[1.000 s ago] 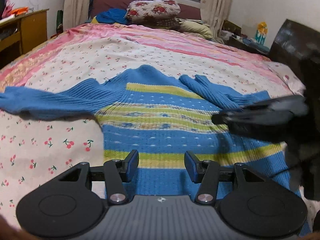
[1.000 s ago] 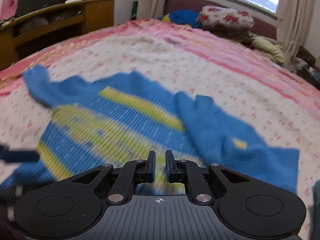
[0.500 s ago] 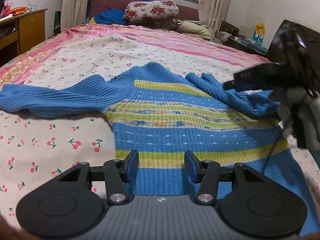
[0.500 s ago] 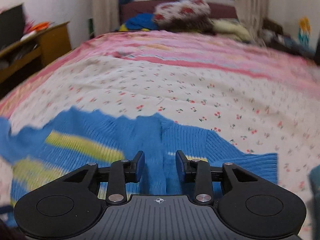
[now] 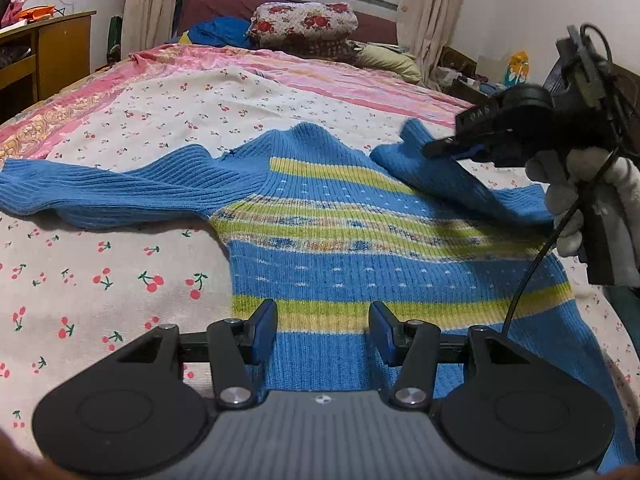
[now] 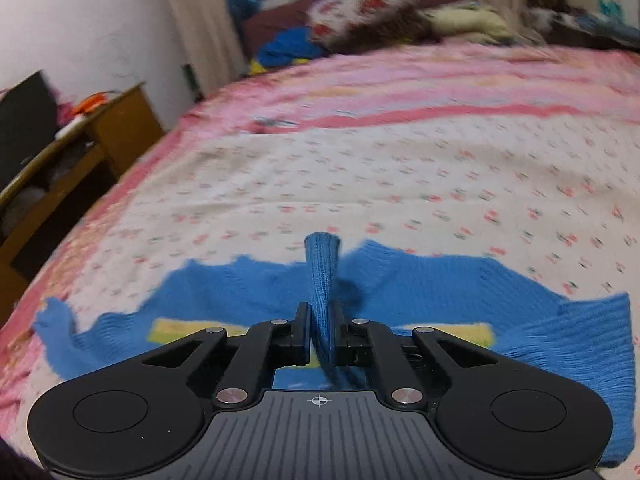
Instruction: Fold small clothes
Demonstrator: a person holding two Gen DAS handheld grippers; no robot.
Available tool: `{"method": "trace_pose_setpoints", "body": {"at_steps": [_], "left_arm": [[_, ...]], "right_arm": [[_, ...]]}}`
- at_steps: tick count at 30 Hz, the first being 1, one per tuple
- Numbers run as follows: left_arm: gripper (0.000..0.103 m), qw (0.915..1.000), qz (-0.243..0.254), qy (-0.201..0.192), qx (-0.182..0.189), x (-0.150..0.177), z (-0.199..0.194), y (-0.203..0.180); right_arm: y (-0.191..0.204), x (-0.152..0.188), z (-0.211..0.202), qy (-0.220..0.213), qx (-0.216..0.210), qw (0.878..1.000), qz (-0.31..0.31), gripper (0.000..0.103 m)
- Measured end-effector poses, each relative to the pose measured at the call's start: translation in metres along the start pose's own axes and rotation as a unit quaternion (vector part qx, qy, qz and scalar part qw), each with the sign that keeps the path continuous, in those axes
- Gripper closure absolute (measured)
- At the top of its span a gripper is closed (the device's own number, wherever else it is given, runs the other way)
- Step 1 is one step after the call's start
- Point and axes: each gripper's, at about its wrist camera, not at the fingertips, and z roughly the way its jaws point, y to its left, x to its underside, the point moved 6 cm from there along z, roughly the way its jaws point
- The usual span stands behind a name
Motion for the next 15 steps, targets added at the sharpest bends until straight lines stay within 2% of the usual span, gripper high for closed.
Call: {"method": "trace_pose_setpoints", "body": {"at_steps": [5,9,10,13,15], "left_arm": [[0.047,1.0,0.0,-0.009,0.003,-0.002,-0.005,-0.001],[0.047,1.0,-0.002,-0.008,0.005,-0.002,-0.004,0.001],[0.047,1.0,-0.002,-0.008,0.005,-0.001,-0.004,0.001],[0.047,1.0,-0.001,-0.005,0.006,0.0,-0.004,0.001],[0.047,1.0,0.0,-0.005,0.006,0.001,-0.004,0.0]], "right_arm": [[0.041,0.001,-0.002,-0.013,-0.032,0.998,-0.045,0.096],[0.069,0.02,0.007,0.005,-0.04,0.993,-0.113,0.094],[0.074,0.028,0.01,0.017,-0.045,0.991,-0.126,0.089],[0.076,0.045,0.015,0.042,-0.053,0.988,-0.141,0.089],[0.072,0.048,0.009,0.042,-0.06,0.989,-0.128,0.087]]}}
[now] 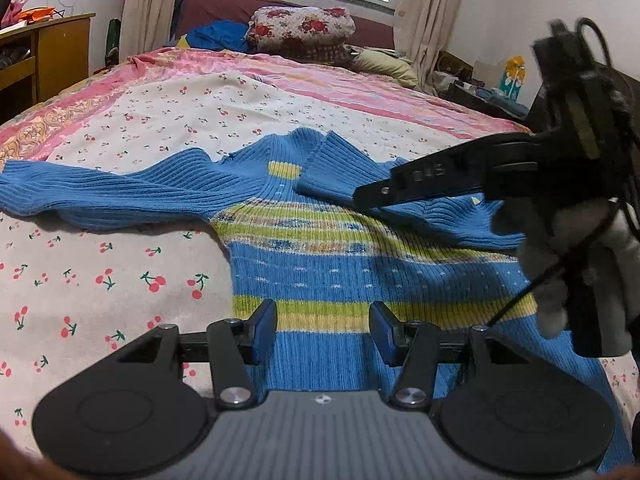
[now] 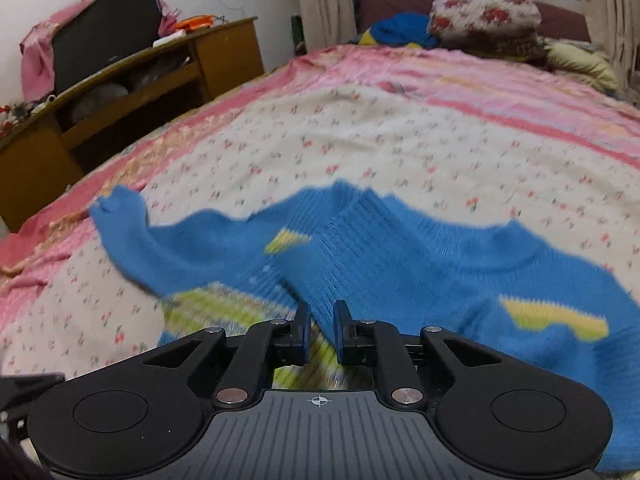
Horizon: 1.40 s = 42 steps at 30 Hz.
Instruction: Fold small clothes
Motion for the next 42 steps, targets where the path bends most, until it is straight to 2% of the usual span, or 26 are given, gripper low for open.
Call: {"method": "trace_pose_setpoints", "body": {"at_steps": [2,5,7,12,14,15,16,17,19,23,26,27,29,35,38,42], "left_arm": [[0.047,1.0,0.001,0.0,0.0,0.001,0.0,-0.001],[0.047,1.0,0.001,0.002,0.0,0.002,0.002,-0.001],[0.047,1.0,0.002,0.005,-0.001,0.003,0.003,-0.001],[0.047,1.0,0.003,0.005,0.0,0.003,0.004,-0.001],[0.047,1.0,0.002,0.005,0.0,0.003,0.004,0.0],[0.047,1.0,0.001,0.005,0.0,0.002,0.004,0.001],[0.047,1.0,0.0,0.004,0.001,0.002,0.004,0.001],[0.047,1.0,0.0,0.004,0.001,0.002,0.004,0.001],[0.047,1.0,-0.002,0.003,0.002,0.002,0.003,0.002],[0.047,1.0,-0.001,0.002,0.002,0.003,0.003,0.001],[0.047,1.0,0.002,0.005,0.001,0.004,0.004,0.0],[0.047,1.0,0.003,0.005,0.0,0.004,0.004,0.0],[0.047,1.0,0.006,0.005,0.0,0.004,0.005,-0.001],[0.047,1.0,0.008,0.001,-0.001,0.004,0.003,0.0],[0.047,1.0,0.006,-0.006,-0.005,0.001,0.002,0.001],[0.046,0.9997,-0.013,-0.017,-0.01,-0.015,0.002,0.004]], "right_arm": [[-0.006,0.001,-0.008,-0.008,-0.006,1.0,0.008,0.085],[-0.014,0.003,-0.017,-0.02,0.01,1.0,0.004,0.081],[-0.015,0.003,-0.013,-0.017,0.024,1.0,-0.01,0.072],[0.002,0.005,0.007,-0.016,0.041,0.996,-0.074,0.059],[0.005,0.006,0.018,-0.011,0.065,0.993,-0.093,0.061],[0.005,0.005,0.023,-0.005,0.075,0.993,-0.094,0.066],[0.005,0.004,0.026,-0.005,0.076,0.993,-0.088,0.079],[0.006,0.002,0.026,-0.004,0.072,0.994,-0.079,0.086],[0.012,-0.001,0.023,-0.011,0.065,0.995,-0.076,0.094],[0.031,0.004,0.016,-0.02,0.035,0.993,-0.107,0.095],[0.037,0.009,0.018,-0.015,0.035,0.991,-0.126,0.096],[0.037,0.01,0.019,-0.008,0.032,0.991,-0.128,0.092],[0.034,0.009,0.017,-0.004,0.025,0.993,-0.115,0.089],[0.015,0.01,-0.027,-0.034,0.004,0.998,-0.062,0.081],[-0.017,0.018,-0.053,-0.054,0.038,0.998,-0.017,0.081],[-0.068,0.034,-0.075,-0.069,0.12,0.99,0.032,0.081]]}}
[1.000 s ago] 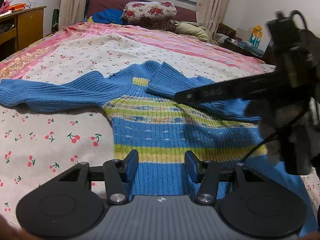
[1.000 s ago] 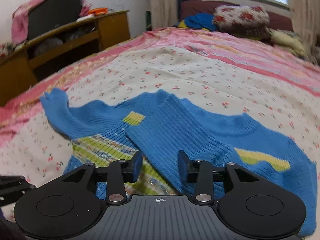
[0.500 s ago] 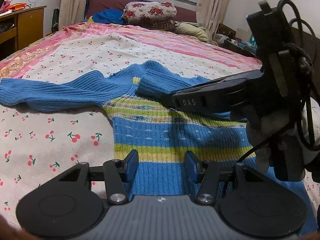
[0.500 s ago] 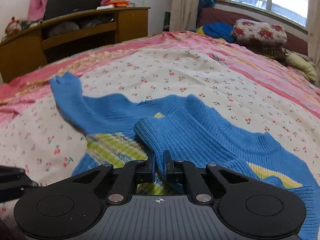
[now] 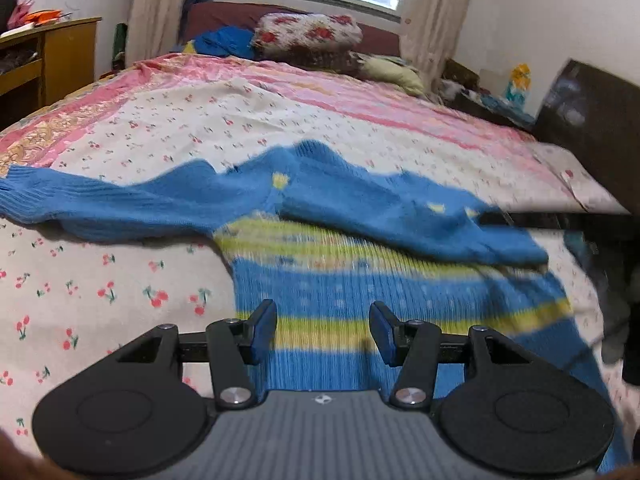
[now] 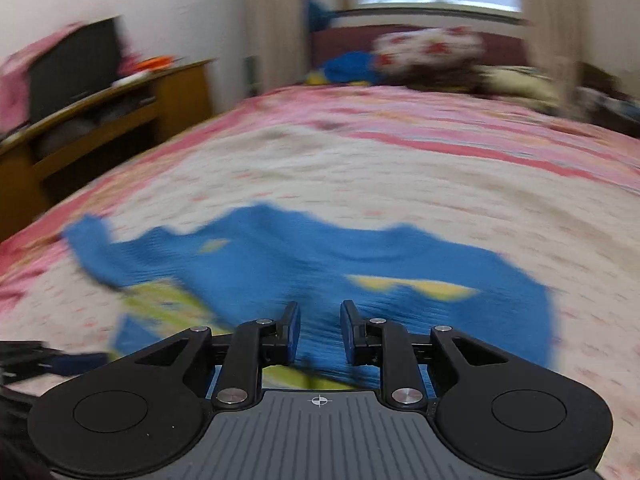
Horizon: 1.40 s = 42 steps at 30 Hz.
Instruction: Fold small clothes
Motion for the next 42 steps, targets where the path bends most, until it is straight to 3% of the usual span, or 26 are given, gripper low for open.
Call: {"method": "trace_pose_setpoints", "body": {"at_steps": [2,4,10,13,17,25,29,31,35,42], "left_arm": [[0.044,0.9999,0.003,-0.012,-0.011,-0.012,0.004,-0.001],[0.041,0.9994,0.012,-0.022,-0.023,-0.026,0.01,-0.005],[0.04,0.9982,0.022,-0.035,-0.044,-0.068,0.053,-0.031],[0.04,0.9953,0.021,-0.031,-0.089,-0.075,0.082,-0.032],[0.039,0.9887,0.022,0.013,-0.148,-0.062,0.109,-0.021],[0.039,0.9784,0.025,0.013,-0.205,-0.048,0.086,-0.013],[0.039,0.974,0.018,0.018,-0.225,-0.048,0.08,-0.012],[0.039,0.9708,0.027,0.019,-0.238,-0.047,0.077,-0.013],[0.039,0.9676,0.028,0.021,-0.25,-0.046,0.067,-0.01],[0.04,0.9645,0.007,0.02,-0.263,-0.043,0.043,0.01]], "right_arm": [[-0.025,0.007,0.001,0.0,0.054,0.998,0.016,0.081],[-0.048,0.017,0.003,0.01,0.074,0.996,0.057,0.078],[-0.084,0.041,0.002,-0.016,0.053,0.987,0.151,0.085],[-0.091,0.043,0.001,-0.018,0.039,0.989,0.144,0.086],[-0.097,0.042,0.0,-0.022,0.01,0.987,0.16,0.086],[-0.094,0.032,-0.025,-0.061,0.017,0.989,0.131,0.071],[-0.091,0.034,-0.026,-0.052,0.023,0.992,0.115,0.07],[-0.087,0.037,-0.021,-0.034,0.025,0.994,0.101,0.058],[-0.086,0.046,-0.012,-0.013,0.04,0.995,0.092,0.057],[-0.082,0.043,-0.018,-0.031,0.034,0.995,0.084,0.057]]}}
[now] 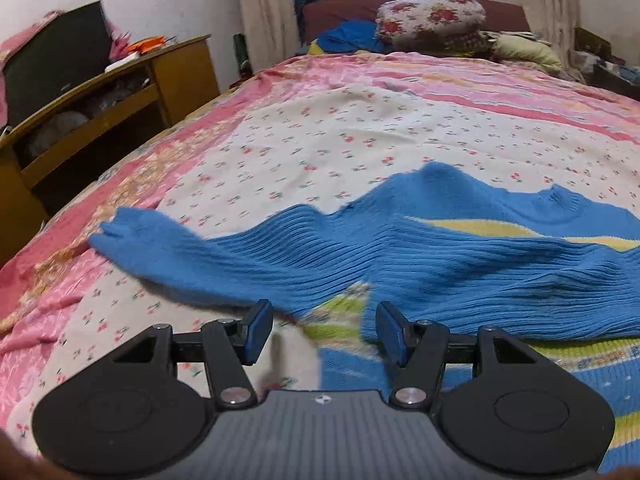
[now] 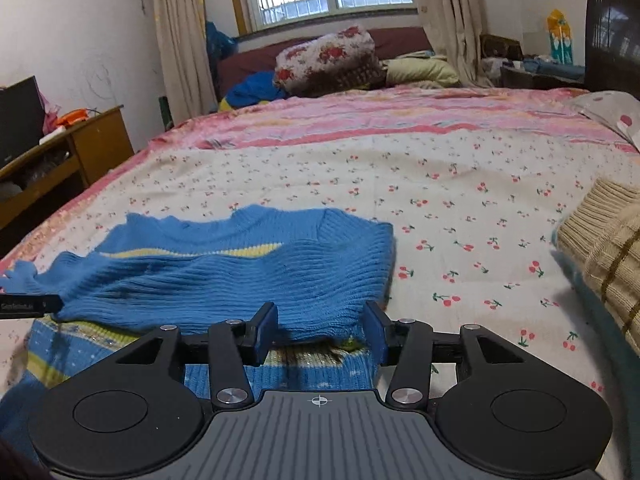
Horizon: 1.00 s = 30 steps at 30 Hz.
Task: Fold small clothes
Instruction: 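Move the left gripper to the other sleeve cuff and grasp it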
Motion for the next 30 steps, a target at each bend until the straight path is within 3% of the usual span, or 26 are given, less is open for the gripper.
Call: {"method": "trace_pose_setpoints", "body": {"at_steps": [4,10,15,19,25,28,30], "left_arm": [[0.04,0.9996,-0.028,0.0,-0.002,0.003,-0.002,0.026],[0.04,0.9951,-0.09,0.003,-0.041,0.0,0.012,0.092],[0.055,0.9881,-0.144,0.01,-0.053,-0.004,0.032,0.142],[0.056,0.9803,-0.191,0.013,-0.049,-0.007,0.046,0.165],[0.056,0.9618,-0.272,0.023,-0.024,-0.008,0.074,0.182],[0.056,0.9505,-0.31,0.014,-0.006,-0.009,0.077,0.183],[0.056,0.9482,-0.317,0.007,-0.002,-0.01,0.076,0.182]], "right_arm": [[0.003,0.001,-0.001,-0.004,-0.001,1.0,-0.002,0.056],[0.009,-0.002,-0.006,-0.024,-0.008,1.0,0.001,0.055],[0.014,0.001,-0.004,-0.029,-0.005,1.0,-0.005,0.055],[0.019,0.001,-0.005,-0.04,-0.008,0.999,-0.005,0.055],[0.025,0.005,-0.002,-0.043,-0.006,0.999,-0.018,0.055],[0.024,0.006,-0.001,-0.042,-0.006,0.999,-0.018,0.055],[0.024,0.006,-0.001,-0.043,-0.007,0.999,-0.016,0.055]]}}
